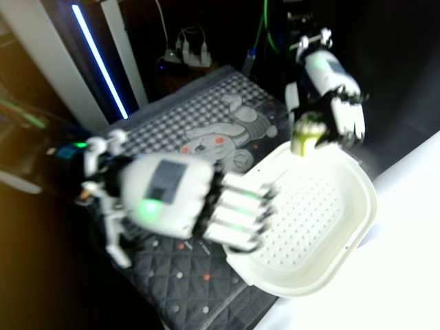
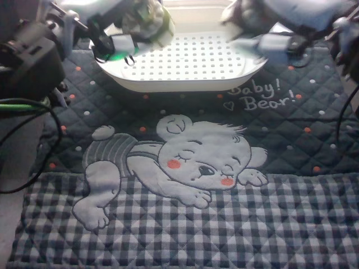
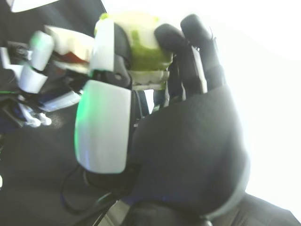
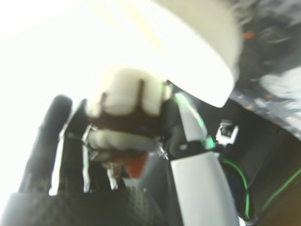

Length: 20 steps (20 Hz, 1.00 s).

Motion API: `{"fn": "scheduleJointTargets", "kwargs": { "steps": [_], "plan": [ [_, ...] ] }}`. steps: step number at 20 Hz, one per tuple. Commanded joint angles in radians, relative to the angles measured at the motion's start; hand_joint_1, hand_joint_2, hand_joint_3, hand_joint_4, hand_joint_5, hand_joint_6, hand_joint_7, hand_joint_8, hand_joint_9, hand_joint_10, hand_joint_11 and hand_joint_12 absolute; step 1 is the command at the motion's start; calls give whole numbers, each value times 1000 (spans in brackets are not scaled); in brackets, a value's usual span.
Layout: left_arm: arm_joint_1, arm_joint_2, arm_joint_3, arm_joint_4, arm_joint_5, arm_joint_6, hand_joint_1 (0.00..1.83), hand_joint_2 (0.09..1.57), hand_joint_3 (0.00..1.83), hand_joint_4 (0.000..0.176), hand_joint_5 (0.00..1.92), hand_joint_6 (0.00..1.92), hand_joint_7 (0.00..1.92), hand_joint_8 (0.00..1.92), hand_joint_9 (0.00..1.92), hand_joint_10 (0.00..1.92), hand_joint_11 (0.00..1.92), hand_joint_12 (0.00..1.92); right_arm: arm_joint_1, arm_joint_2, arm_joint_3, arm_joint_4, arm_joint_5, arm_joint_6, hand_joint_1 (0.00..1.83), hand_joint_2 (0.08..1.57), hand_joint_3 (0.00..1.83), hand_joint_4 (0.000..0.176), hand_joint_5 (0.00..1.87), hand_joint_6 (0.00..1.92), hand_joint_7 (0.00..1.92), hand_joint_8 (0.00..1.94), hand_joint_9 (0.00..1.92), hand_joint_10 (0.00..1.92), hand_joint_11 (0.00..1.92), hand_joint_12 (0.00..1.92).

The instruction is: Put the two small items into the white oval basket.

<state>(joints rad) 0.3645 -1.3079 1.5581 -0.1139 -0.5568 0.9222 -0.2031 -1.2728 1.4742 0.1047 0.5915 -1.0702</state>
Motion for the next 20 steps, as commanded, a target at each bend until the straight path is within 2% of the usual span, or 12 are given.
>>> {"fn": "scheduleJointTargets", "kwargs": {
  "steps": [1,3,6,7,9,10,11,12,13,16,18,20],
  "plan": [
    [-13,1,18,-8,-97,-11,1434,1350,2,0,219,1722,412,1762,531,1865,528,1921,28,8,11,3,90,3,1,1427,24,148,27,541,47,38,36,123,8,1011],
    [-20,-27,48,-7,-69,-14,1437,1339,0,0,220,1628,420,1734,562,1826,556,1921,36,-8,29,5,74,3,0,1468,3,175,0,609,1,1,0,4,0,414],
    [-20,-38,61,-4,-44,-14,1557,1272,0,0,148,1336,209,1407,548,1704,295,1921,37,-36,57,5,40,0,0,1471,0,176,0,599,0,0,0,0,0,287],
    [-20,-38,61,-2,-40,-14,1304,1220,0,22,128,1043,158,968,192,1340,58,1878,37,-40,59,5,32,-2,649,1287,0,0,404,499,505,486,419,1012,389,1475],
    [-20,-34,60,-2,-41,-14,901,1164,0,81,95,352,120,199,67,638,1,1513,36,-41,54,-6,24,-8,688,1126,0,0,219,251,207,412,71,1084,83,1814],
    [-20,-28,55,-2,-42,-14,764,1124,0,115,49,128,23,39,13,149,0,1057,36,-40,49,-11,24,-8,571,1129,0,0,87,126,41,164,13,434,16,1360],
    [-20,-21,50,-2,-44,-14,647,1086,3,126,9,25,4,7,2,29,0,452,36,-40,43,-14,24,-8,457,1123,0,41,43,39,7,32,2,86,2,289],
    [-20,-10,43,-4,-44,-15,619,1059,0,132,1,4,0,1,0,5,0,90,36,-40,35,-14,24,-8,407,1129,2,76,8,7,1,6,0,16,0,57],
    [-20,-2,38,-7,-44,-15,583,1037,0,148,0,0,0,0,0,0,0,17,36,-40,28,-14,24,-8,408,1138,5,80,1,1,0,0,0,2,0,11],
    [-8,55,-21,-8,-89,-14,514,1021,0,146,0,0,0,0,0,0,0,0,36,33,-39,-24,27,-15,394,1192,19,0,0,0,0,0,0,0,0,0],
    [3,119,-85,-5,-152,-9,506,1027,0,162,0,0,0,0,0,0,0,0,36,99,-101,-53,43,-15,463,1195,0,0,56,2,64,1,63,14,0,180],
    [31,203,-160,1,-232,-9,552,1038,0,159,0,0,0,0,0,0,7,3,36,193,-183,-94,75,-15,395,1119,0,71,1,0,2,0,2,0,0,858]
  ]
}}
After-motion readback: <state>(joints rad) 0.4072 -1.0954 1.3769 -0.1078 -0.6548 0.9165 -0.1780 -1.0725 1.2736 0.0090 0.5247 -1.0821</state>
